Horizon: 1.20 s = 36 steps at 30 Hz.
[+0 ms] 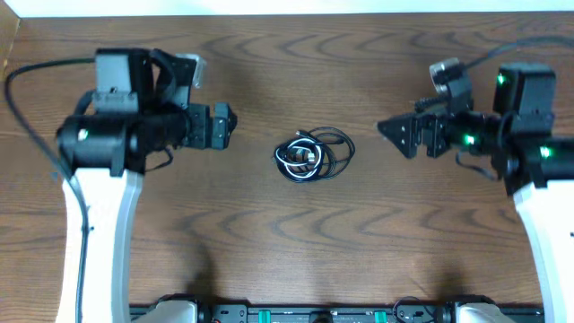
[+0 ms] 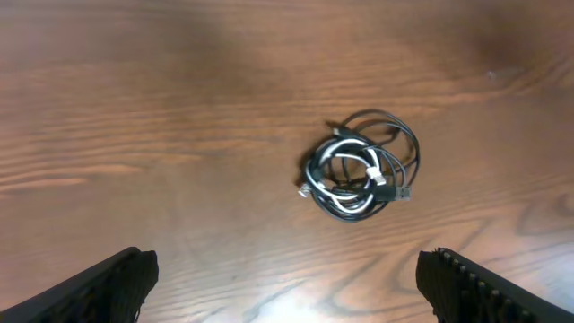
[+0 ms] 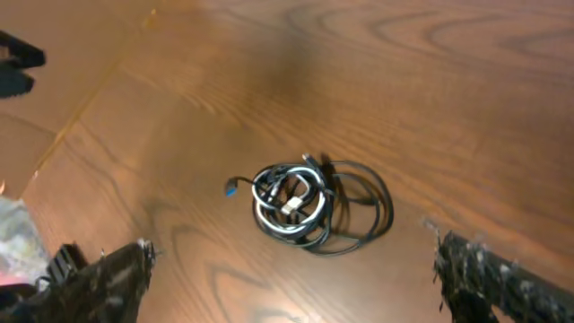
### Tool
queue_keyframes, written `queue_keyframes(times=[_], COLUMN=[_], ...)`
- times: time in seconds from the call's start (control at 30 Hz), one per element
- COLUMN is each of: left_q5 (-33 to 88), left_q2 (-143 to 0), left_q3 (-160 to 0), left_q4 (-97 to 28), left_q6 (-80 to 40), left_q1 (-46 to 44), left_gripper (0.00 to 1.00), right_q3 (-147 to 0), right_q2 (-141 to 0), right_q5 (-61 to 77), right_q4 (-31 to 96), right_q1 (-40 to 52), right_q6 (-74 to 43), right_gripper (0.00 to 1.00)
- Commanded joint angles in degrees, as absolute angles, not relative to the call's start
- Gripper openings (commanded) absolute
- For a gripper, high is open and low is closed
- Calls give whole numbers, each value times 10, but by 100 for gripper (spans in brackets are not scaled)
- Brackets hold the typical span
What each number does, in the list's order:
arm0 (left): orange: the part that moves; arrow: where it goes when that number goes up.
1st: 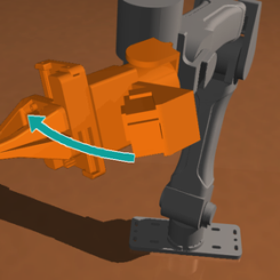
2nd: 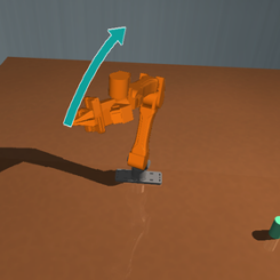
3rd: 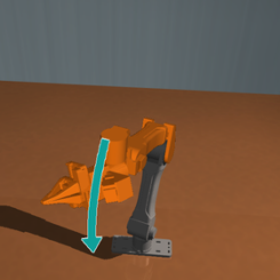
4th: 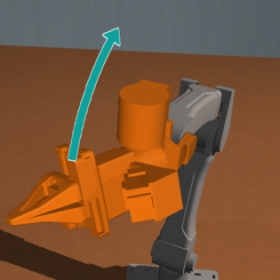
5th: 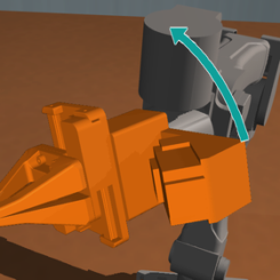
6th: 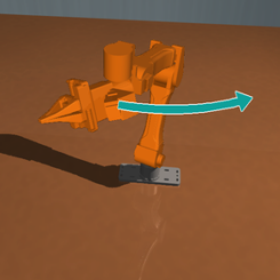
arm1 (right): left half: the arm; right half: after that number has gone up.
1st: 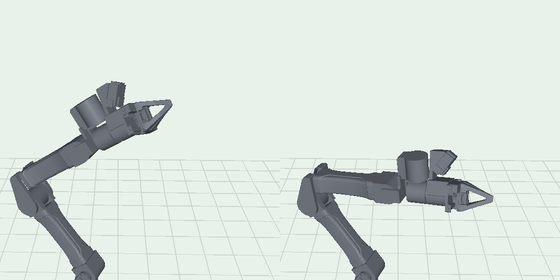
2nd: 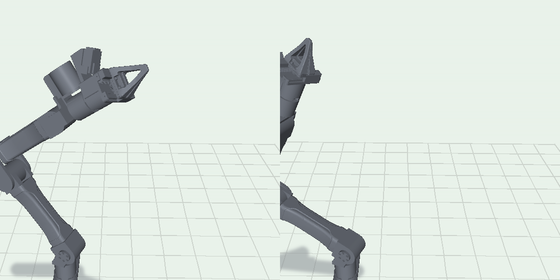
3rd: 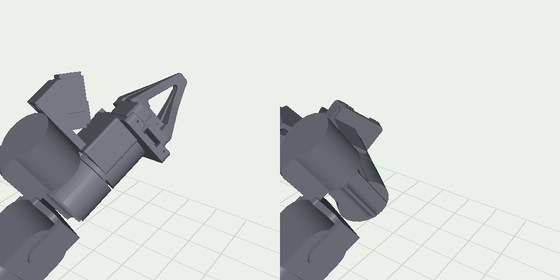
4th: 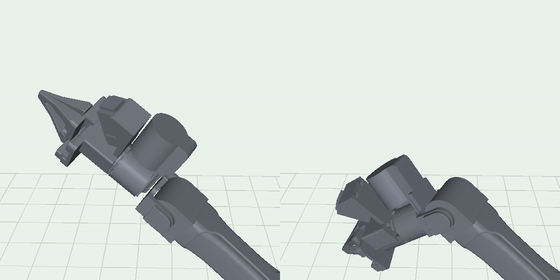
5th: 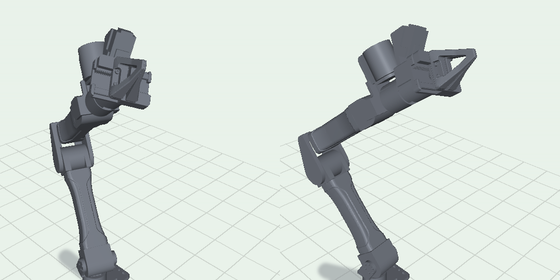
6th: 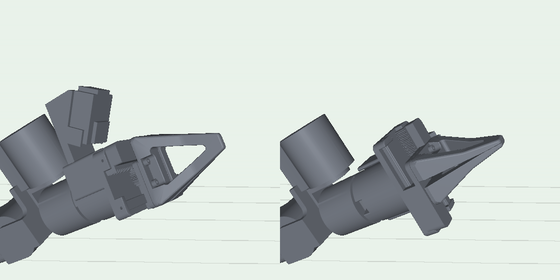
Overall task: Untangle cables
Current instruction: 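Raise both arms and move grippers toward the cable bundle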
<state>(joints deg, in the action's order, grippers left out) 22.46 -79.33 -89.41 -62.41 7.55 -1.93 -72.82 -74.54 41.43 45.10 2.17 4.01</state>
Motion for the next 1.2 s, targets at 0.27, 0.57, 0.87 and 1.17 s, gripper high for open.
queue_keyframes(times=[0.27,0.57,0.87,1.17], left_q5=[323,200,198,197], left_q2=[-920,-1027,-1121,-1203], left_q3=[-902,-902,-902,-902], left_q4=[-612,-586,-547,-525], left_q6=[61,-61,-111,-163], left_q1=[-49,-122,-174,-200], left_gripper=[93,82,67,60], right_q3=[-740,-716,-715,-715], right_q2=[-791,-791,-791,-791], right_q5=[424,397,391,391], right_q4=[444,444,446,455], right_q1=[27,27,27,27], right_q6=[41,41,41,41], right_gripper=[99,90,89,89])
